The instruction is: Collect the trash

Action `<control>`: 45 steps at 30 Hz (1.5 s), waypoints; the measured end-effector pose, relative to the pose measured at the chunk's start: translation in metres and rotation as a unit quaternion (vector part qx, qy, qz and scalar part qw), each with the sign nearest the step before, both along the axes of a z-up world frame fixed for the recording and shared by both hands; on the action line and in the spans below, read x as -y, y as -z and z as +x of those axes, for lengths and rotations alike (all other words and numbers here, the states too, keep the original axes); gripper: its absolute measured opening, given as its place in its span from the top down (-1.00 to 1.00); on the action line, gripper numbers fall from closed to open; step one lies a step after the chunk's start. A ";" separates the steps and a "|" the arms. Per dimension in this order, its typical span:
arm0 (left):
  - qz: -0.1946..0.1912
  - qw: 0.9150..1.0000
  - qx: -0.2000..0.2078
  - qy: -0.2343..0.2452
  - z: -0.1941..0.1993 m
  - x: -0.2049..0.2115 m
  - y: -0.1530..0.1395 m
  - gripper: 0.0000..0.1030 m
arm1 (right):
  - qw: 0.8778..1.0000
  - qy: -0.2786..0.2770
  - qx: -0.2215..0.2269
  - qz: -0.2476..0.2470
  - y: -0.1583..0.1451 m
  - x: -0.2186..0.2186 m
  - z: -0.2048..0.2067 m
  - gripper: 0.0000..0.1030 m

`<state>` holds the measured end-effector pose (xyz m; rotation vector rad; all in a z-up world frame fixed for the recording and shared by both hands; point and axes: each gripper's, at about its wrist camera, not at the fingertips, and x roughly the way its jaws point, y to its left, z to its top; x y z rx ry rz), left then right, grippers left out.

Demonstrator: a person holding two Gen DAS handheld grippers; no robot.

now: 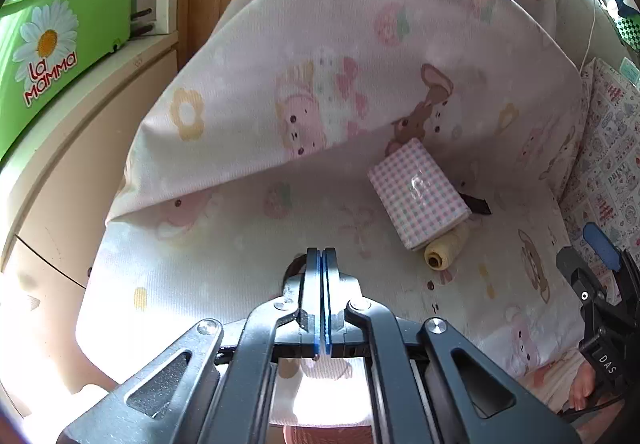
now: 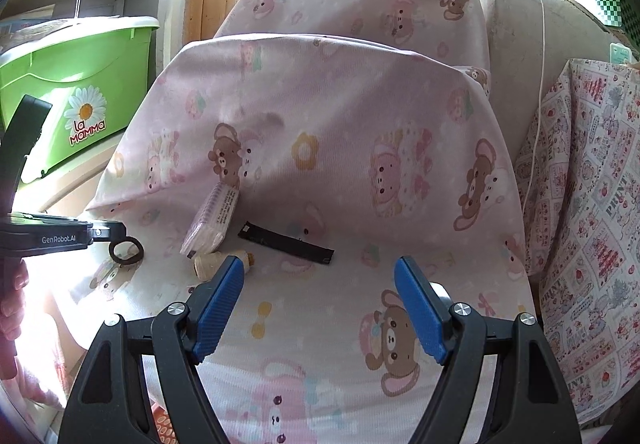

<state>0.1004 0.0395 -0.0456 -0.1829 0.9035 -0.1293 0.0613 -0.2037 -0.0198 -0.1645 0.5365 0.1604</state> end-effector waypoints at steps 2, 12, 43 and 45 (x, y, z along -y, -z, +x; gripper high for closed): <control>0.013 1.000 -0.006 -0.011 -0.002 0.001 0.004 0.41 | 1.000 0.000 0.001 0.000 0.000 0.001 -0.001 -0.54; 0.114 0.993 0.008 0.015 -0.007 0.024 0.016 -0.14 | 1.000 0.010 -0.003 0.007 -0.002 0.010 0.002 -0.54; 0.097 0.990 0.099 -0.034 -0.019 0.014 -0.028 0.88 | 0.992 -0.077 -0.044 0.095 -0.018 -0.024 0.024 -0.56; 0.107 0.988 0.104 -0.038 -0.021 0.011 -0.029 0.88 | 0.988 -0.075 -0.064 0.117 -0.017 -0.029 0.040 -0.56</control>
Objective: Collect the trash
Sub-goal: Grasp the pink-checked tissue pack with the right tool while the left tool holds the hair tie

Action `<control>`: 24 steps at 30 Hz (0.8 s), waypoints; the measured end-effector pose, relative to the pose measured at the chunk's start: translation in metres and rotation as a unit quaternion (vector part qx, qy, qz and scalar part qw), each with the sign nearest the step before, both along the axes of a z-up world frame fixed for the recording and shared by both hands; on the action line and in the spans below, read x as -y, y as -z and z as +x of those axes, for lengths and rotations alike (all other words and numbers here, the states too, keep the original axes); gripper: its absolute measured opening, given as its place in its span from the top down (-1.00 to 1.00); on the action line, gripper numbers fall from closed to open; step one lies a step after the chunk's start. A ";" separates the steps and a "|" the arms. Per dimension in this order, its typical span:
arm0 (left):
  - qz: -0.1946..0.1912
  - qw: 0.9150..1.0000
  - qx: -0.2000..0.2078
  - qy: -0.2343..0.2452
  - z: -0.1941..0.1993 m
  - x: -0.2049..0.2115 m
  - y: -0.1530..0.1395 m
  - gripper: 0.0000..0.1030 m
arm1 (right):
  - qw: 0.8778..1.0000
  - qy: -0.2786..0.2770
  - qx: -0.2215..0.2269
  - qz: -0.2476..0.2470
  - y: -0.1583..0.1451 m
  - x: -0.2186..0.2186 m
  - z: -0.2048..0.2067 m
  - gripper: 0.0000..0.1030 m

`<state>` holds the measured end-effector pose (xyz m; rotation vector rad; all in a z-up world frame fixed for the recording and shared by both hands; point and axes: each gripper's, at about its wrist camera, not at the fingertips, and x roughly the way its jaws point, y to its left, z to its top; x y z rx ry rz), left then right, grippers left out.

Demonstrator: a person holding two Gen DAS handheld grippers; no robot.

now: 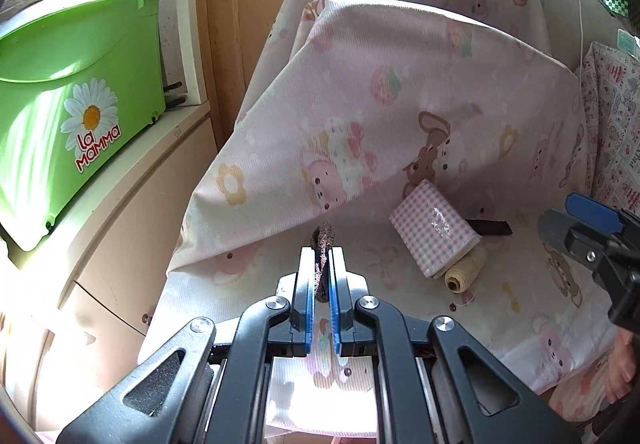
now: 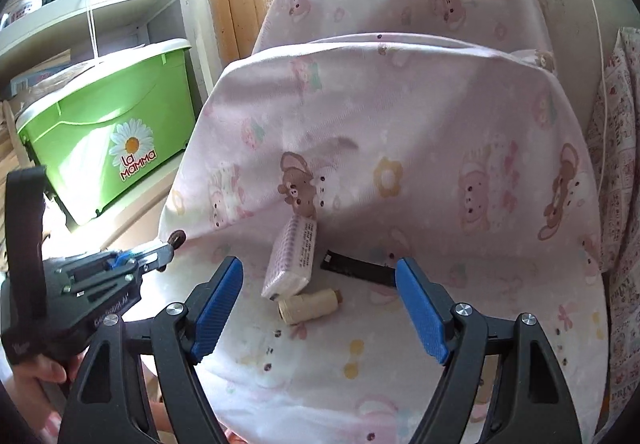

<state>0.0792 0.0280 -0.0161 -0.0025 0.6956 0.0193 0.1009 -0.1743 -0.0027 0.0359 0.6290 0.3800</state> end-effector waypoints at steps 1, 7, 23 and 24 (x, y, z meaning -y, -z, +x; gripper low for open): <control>0.010 1.000 0.001 -0.003 0.000 0.001 0.000 0.88 | 1.000 -0.004 -0.015 0.011 0.002 -0.003 0.008 -0.56; 0.009 1.000 0.007 -0.009 0.002 -0.001 -0.003 0.88 | 0.996 -0.001 -0.075 0.051 0.023 -0.017 0.044 -0.56; 0.003 1.000 0.015 -0.013 -0.002 -0.003 -0.008 0.87 | 0.987 -0.005 -0.148 0.066 0.062 -0.058 0.086 -0.16; 0.006 1.000 0.016 -0.013 -0.002 -0.004 -0.008 0.87 | 0.986 -0.007 -0.155 0.063 0.064 -0.059 0.086 -0.02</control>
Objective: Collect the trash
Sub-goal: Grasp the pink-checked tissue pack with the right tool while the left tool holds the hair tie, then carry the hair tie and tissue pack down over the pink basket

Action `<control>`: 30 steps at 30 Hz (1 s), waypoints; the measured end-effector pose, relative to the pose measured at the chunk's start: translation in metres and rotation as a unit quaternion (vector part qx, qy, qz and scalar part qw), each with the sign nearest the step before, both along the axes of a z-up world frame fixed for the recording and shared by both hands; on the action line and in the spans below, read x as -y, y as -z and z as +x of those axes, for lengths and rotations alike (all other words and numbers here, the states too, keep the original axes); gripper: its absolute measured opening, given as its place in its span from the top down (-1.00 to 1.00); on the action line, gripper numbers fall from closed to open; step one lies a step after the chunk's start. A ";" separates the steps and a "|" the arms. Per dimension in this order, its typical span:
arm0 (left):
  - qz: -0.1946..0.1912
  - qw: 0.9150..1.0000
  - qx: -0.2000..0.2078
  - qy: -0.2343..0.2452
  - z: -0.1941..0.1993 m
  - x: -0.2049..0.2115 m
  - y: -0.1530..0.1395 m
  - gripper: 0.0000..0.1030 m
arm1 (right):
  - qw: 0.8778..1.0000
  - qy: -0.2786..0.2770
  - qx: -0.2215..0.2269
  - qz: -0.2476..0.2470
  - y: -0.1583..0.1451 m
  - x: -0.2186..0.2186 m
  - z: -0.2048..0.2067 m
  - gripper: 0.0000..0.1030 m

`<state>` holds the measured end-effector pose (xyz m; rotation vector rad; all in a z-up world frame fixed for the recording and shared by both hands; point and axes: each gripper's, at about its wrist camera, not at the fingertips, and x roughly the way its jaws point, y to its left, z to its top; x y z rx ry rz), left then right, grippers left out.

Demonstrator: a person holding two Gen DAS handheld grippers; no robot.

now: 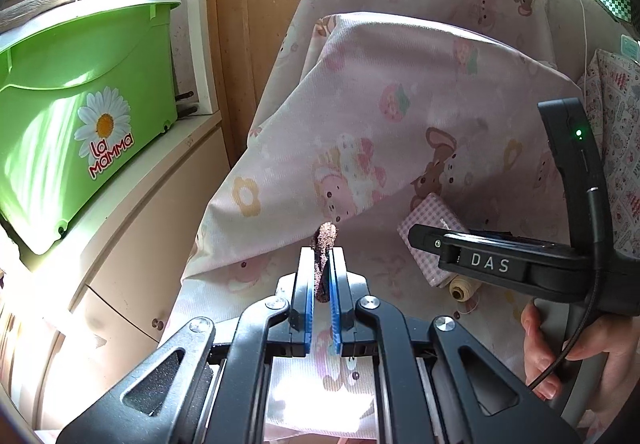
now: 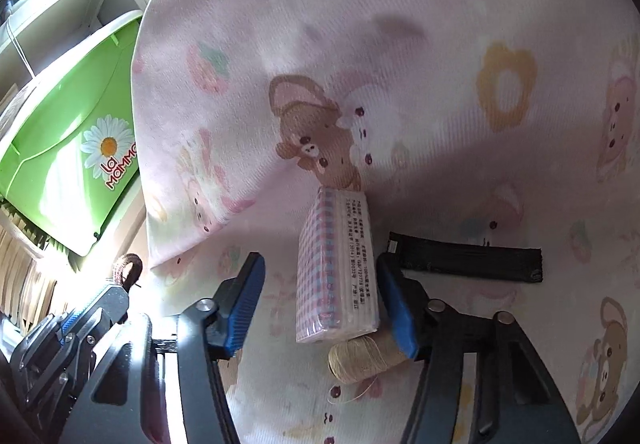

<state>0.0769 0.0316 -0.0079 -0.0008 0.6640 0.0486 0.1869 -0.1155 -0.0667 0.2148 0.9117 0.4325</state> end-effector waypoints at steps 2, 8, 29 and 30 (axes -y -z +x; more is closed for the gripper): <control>0.007 1.000 0.002 0.000 0.000 0.001 0.000 0.87 | 1.000 -0.008 -0.003 -0.003 0.002 -0.005 -0.002 0.20; 0.002 1.000 0.007 0.001 -0.003 0.002 -0.002 0.87 | 1.000 -0.015 0.017 -0.021 -0.007 -0.007 -0.011 0.47; -0.031 0.997 0.014 0.063 -0.034 0.014 -0.022 0.87 | 0.991 0.007 0.137 -0.005 -0.106 0.073 -0.115 0.47; -0.026 0.997 0.017 0.065 -0.036 0.015 -0.023 0.87 | 0.991 0.010 0.135 -0.002 -0.107 0.079 -0.120 0.47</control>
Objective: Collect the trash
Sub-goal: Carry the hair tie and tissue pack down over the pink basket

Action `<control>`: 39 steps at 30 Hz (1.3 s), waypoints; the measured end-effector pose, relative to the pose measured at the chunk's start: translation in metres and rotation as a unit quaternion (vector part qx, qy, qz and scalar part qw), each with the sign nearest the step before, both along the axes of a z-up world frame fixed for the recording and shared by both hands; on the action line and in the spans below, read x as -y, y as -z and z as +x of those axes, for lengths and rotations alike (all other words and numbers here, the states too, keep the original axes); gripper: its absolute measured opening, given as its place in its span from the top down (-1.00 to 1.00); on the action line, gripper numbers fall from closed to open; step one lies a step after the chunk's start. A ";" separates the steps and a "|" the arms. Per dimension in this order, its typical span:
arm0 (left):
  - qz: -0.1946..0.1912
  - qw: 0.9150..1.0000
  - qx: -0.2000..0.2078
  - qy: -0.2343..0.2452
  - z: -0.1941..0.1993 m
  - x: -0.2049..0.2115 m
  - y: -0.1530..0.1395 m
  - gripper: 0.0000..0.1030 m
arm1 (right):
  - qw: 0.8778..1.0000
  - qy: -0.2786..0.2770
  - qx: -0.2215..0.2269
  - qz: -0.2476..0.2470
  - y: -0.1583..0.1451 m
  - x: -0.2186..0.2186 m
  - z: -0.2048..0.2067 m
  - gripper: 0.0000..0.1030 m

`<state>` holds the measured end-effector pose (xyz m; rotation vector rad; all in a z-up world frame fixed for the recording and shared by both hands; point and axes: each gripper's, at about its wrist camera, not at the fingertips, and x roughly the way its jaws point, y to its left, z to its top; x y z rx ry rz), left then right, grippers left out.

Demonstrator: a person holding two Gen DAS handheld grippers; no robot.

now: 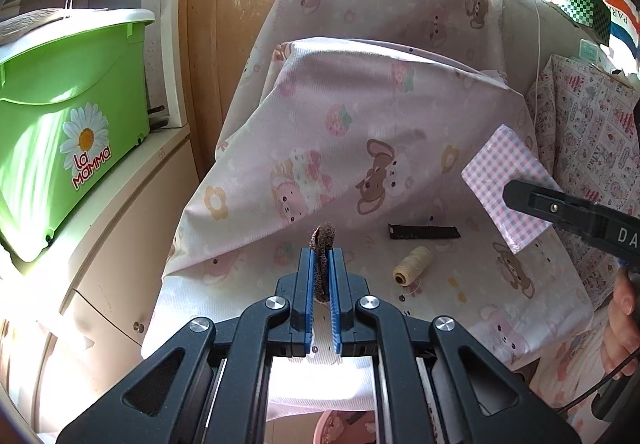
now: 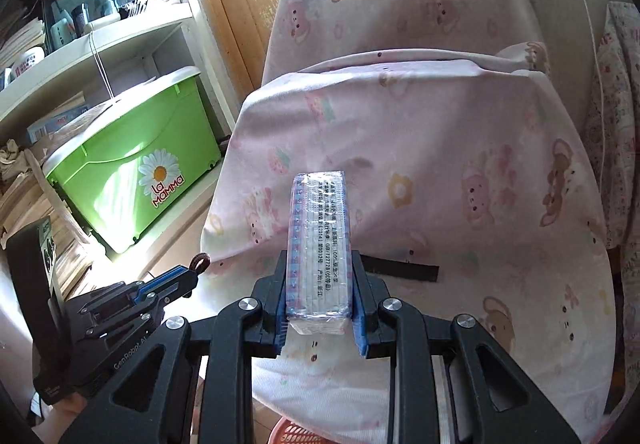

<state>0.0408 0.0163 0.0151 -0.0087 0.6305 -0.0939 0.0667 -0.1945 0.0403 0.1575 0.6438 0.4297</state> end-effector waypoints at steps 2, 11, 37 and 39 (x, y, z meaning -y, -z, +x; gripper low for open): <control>0.012 1.000 0.011 0.002 -0.005 0.002 -0.004 0.87 | 1.000 0.005 -0.001 0.001 0.001 0.009 -0.011 0.47; -0.009 1.000 -0.011 0.021 -0.029 0.004 0.004 0.87 | 1.000 0.006 -0.017 0.017 0.010 0.029 -0.048 0.47; -0.034 0.987 -0.149 0.041 -0.046 0.028 0.062 0.86 | 0.989 -0.051 -0.123 -0.060 0.085 -0.004 -0.089 0.46; -0.044 0.984 -0.163 0.047 -0.047 0.027 0.067 0.86 | 0.987 -0.063 -0.134 -0.068 0.091 -0.009 -0.090 0.46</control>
